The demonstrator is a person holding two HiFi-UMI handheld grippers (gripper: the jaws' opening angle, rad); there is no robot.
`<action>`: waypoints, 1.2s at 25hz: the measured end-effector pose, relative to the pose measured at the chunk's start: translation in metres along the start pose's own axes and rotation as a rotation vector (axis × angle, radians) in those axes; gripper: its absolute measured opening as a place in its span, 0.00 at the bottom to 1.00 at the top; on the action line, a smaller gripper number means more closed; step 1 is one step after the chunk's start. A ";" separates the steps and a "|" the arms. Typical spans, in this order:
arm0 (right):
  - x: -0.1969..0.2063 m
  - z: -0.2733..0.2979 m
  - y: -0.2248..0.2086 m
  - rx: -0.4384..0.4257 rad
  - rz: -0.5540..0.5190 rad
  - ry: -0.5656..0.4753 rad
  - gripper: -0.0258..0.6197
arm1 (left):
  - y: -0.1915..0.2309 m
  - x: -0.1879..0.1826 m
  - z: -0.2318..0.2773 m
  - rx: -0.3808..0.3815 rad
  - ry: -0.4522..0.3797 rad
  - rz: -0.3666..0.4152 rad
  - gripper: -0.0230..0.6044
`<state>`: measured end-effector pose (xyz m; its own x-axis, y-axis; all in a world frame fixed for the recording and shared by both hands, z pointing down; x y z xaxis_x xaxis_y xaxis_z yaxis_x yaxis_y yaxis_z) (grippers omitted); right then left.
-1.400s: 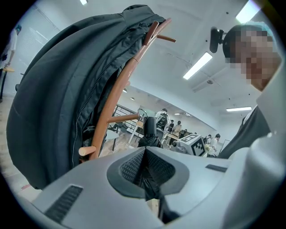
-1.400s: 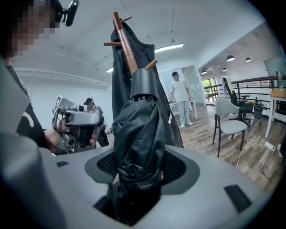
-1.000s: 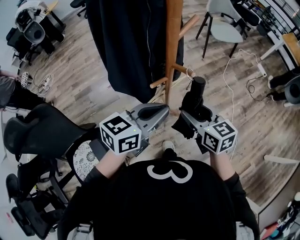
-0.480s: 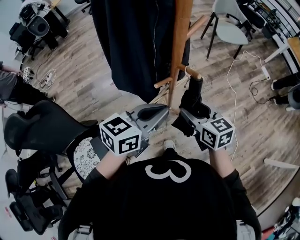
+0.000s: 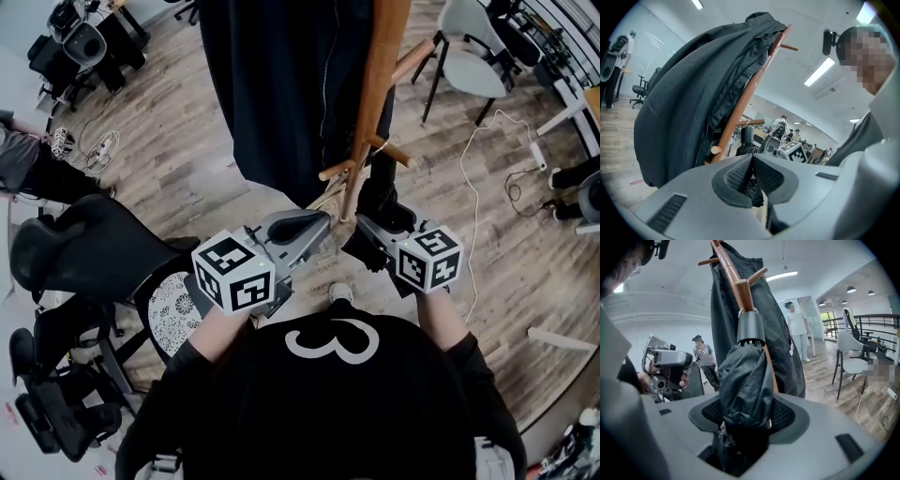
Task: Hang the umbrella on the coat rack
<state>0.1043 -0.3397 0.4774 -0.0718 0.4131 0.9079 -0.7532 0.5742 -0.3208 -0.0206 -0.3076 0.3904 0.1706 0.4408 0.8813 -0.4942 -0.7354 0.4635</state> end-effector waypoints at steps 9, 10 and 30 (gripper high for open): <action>0.006 0.016 -0.006 0.003 -0.004 0.028 0.45 | 0.009 -0.001 -0.014 -0.039 -0.007 -0.007 0.06; 0.007 0.018 -0.007 0.002 -0.003 0.030 0.45 | 0.010 -0.001 -0.015 -0.043 -0.008 -0.008 0.06; 0.018 0.045 -0.029 0.099 -0.171 -0.020 0.45 | 0.022 0.020 -0.054 -0.141 -0.014 -0.053 0.06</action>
<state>0.0952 -0.3806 0.5148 0.0503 0.3008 0.9523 -0.8159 0.5623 -0.1345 -0.0745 -0.2874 0.4129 0.2113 0.4692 0.8574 -0.5985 -0.6314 0.4930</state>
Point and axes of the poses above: the fingertips, and each gripper's own axes: z forward along the fingers, y to its left, x out of its underside, the point moved 3 cm from there along -z, backward along the fingers, and after that the axes turned 11 degrees about -y, right-handed, at the moved point
